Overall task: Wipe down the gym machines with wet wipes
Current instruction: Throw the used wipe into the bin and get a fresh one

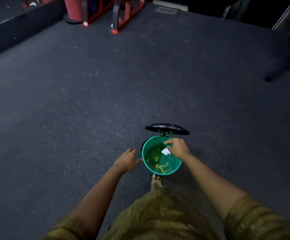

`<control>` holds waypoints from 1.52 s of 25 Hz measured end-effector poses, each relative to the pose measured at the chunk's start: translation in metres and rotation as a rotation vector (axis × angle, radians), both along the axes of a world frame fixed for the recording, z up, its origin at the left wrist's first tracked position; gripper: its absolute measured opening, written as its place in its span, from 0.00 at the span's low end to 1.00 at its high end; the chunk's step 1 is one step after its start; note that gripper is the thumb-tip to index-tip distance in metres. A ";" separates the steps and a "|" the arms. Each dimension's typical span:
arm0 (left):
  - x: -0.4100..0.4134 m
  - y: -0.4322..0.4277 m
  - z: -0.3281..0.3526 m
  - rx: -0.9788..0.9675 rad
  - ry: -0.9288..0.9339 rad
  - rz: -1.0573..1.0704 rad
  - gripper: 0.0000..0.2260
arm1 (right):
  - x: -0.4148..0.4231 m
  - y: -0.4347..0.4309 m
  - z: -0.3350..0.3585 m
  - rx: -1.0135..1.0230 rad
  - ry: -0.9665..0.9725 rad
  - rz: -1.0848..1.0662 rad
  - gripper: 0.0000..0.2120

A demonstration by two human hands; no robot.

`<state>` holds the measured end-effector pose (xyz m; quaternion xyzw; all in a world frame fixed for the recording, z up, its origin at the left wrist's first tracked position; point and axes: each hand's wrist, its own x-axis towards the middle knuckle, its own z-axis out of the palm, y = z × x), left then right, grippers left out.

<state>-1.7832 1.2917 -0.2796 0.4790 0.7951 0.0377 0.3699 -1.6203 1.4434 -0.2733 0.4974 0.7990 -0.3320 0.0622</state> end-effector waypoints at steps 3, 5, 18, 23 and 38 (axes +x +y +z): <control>0.011 -0.005 0.001 0.019 -0.023 -0.029 0.26 | 0.020 -0.016 0.004 0.015 0.064 -0.048 0.12; 0.021 -0.007 -0.001 0.029 -0.042 -0.052 0.26 | 0.038 -0.030 0.005 -0.004 0.099 -0.111 0.11; 0.235 0.018 -0.002 0.098 -0.030 -0.639 0.23 | 0.301 -0.147 0.016 -0.076 0.119 -0.633 0.12; 0.428 -0.010 0.004 0.108 -0.037 -0.954 0.24 | 0.480 -0.251 0.034 -0.008 0.128 -0.939 0.12; 1.063 -0.313 0.093 0.287 -0.138 -2.034 0.25 | 0.935 -0.684 0.100 0.227 -0.237 -1.883 0.24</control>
